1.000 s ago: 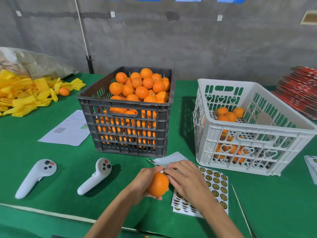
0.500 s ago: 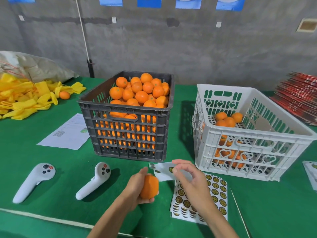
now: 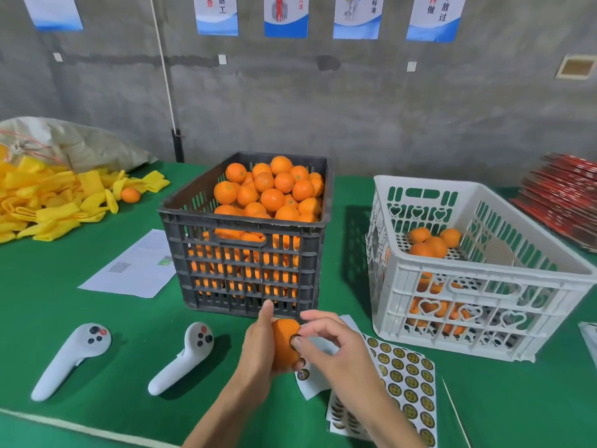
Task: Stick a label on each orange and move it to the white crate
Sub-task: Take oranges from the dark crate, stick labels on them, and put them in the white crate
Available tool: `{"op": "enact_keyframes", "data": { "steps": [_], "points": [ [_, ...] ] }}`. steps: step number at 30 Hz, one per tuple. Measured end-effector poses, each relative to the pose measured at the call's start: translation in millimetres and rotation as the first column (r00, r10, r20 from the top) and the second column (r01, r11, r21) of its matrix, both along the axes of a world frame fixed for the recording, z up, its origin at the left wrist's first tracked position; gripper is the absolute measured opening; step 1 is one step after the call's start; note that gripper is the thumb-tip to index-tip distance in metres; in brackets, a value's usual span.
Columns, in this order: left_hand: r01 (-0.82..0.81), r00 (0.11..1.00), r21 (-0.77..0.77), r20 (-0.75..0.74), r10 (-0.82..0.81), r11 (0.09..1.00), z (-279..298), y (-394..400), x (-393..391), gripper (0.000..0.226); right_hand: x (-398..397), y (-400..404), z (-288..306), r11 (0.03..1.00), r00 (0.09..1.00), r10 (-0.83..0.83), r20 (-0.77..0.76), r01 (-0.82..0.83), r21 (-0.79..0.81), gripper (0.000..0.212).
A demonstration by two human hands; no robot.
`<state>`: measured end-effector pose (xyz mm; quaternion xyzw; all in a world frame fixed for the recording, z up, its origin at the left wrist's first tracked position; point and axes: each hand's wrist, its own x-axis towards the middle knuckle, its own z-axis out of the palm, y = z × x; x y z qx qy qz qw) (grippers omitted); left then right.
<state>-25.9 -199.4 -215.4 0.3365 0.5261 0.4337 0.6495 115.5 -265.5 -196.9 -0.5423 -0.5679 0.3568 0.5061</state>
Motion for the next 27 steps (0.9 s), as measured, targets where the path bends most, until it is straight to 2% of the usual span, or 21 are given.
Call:
{"op": "enact_keyframes", "data": {
  "steps": [3,4,8,11,13,16,18,21,23,25,27],
  "points": [
    [-0.013,0.999,0.085,0.035,0.01,0.996,22.1,7.6,12.8,0.05,12.7,3.9,16.9,0.998,0.988,-0.005,-0.151,-0.005,-0.063,0.058],
    [-0.014,0.999,0.109,0.035,0.011,0.994,32.3,10.0,19.2,0.048,18.9,6.1,23.3,0.997,0.985,0.014,-0.173,-0.027,-0.071,0.064],
    [-0.03,0.999,0.222,-0.007,0.033,0.975,78.8,19.4,52.6,0.042,38.3,14.0,51.8,0.997,0.975,0.071,-0.211,-0.07,0.013,0.046],
    [0.078,0.993,0.396,-0.117,-0.034,0.915,110.2,24.9,77.9,0.045,53.8,19.0,71.4,0.998,0.918,0.034,-0.395,-0.008,0.069,0.045],
    [0.194,0.973,0.516,-0.212,-0.095,0.834,128.3,25.7,91.6,0.047,68.8,19.3,85.4,0.987,0.912,-0.01,-0.411,0.075,0.143,0.039],
    [0.27,0.95,0.649,-0.3,-0.087,0.711,142.8,26.9,101.8,0.048,95.6,20.2,102.0,0.931,0.959,-0.173,-0.224,0.234,0.28,0.036],
    [0.234,0.952,0.722,-0.305,-0.004,0.651,148.1,31.5,99.0,0.032,116.2,23.9,109.0,0.871,0.935,-0.349,-0.064,0.349,0.345,0.038],
    [0.21,0.936,0.78,-0.334,0.109,0.59,156.3,48.8,82.8,0.011,149.1,36.2,110.5,0.782,0.788,-0.579,0.208,0.464,0.417,0.044],
    [0.228,0.9,0.804,-0.39,0.197,0.548,160.8,65.0,68.0,0.005,165.5,45.7,107.0,0.759,0.693,-0.64,0.333,0.498,0.42,0.049],
    [0.274,0.843,0.797,-0.469,0.265,0.539,164.6,85.0,51.2,0.008,173.7,53.8,103.5,0.76,0.652,-0.648,0.394,0.522,0.387,0.049],
    [0.322,0.77,0.757,-0.559,0.308,0.568,168.3,107.5,32.5,0.01,174.6,60.6,98.5,0.756,0.634,-0.654,0.413,0.53,0.383,0.043]
  ]
}}
